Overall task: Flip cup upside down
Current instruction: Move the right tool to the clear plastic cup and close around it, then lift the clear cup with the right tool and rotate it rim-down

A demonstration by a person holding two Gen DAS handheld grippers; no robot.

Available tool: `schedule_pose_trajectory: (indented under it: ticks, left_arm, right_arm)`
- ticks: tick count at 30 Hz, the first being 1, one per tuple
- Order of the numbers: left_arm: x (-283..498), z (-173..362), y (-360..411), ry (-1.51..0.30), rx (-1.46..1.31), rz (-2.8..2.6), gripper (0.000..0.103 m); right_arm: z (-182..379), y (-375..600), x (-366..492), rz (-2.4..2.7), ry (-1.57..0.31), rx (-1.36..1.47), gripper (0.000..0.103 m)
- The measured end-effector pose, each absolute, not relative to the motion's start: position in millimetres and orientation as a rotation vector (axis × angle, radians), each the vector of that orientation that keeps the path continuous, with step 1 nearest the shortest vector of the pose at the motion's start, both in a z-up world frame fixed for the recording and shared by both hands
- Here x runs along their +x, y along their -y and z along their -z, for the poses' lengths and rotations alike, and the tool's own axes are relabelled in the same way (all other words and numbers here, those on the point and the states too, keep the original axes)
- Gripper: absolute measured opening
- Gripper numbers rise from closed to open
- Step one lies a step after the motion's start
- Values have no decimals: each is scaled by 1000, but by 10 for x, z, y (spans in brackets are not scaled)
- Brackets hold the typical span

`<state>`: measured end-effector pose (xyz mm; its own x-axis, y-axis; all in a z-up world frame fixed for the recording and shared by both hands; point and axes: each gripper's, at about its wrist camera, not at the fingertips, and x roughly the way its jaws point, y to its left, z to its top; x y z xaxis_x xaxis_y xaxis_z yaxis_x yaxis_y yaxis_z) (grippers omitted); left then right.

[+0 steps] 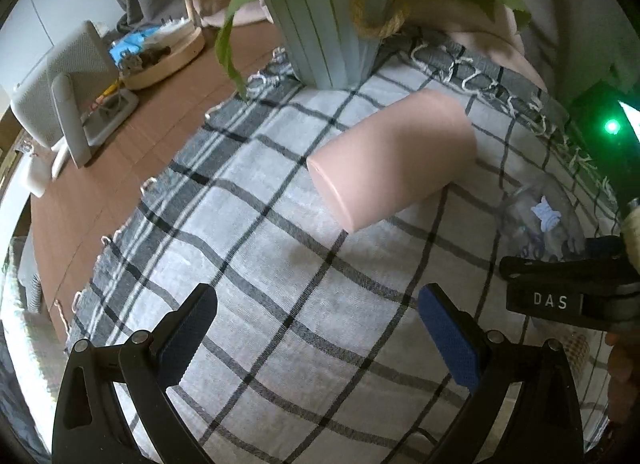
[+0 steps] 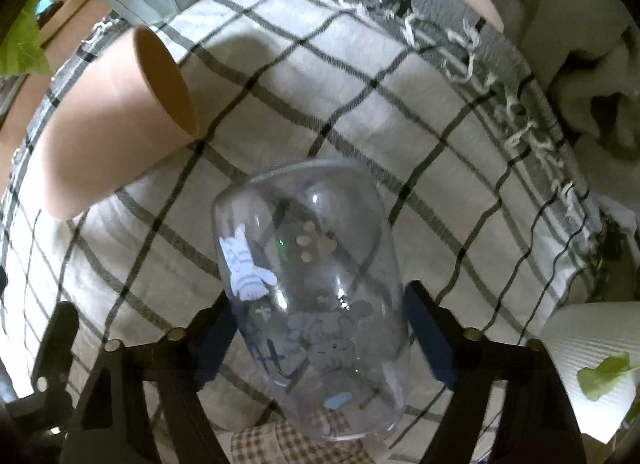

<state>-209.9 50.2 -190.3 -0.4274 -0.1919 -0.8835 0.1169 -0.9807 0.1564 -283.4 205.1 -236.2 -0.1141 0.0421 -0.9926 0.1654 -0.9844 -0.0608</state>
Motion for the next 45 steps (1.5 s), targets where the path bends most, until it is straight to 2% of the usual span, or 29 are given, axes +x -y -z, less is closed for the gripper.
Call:
schedule_pose_trajectory:
  ticks: [7,16,24,30,34,39,45]
  left_arm:
    - [-2101,1710,-441,166,1543,2562,102]
    - [-2015,1329,-175,236,1562,2717,102]
    - [-1857,975,307,409,1566,2862,102]
    - [-1754,975,680,553,1598,2873,102]
    - [-1741,1103,910,598,1645,2836,102]
    - [-1808,1353,1136,611,1727,2750,102]
    - [-1858,1581,1269,651,1780,2678,102]
  right_arm:
    - [2128,-2118,-2768,2330,-149,2038,76]
    - [1339,-2063,-2343,2611,30,1927,76]
    - [1072,-1657,-1620,2887,404,1738,76]
    - [1228,-1160,-1188,2930,667,1675,76]
    - [1644,-846,-1158,2802,865,1731,76]
    - [2030,-542,-1191,2706,969,1803,76]
    - [2300,-337,-1257,2690,987,1848,75]
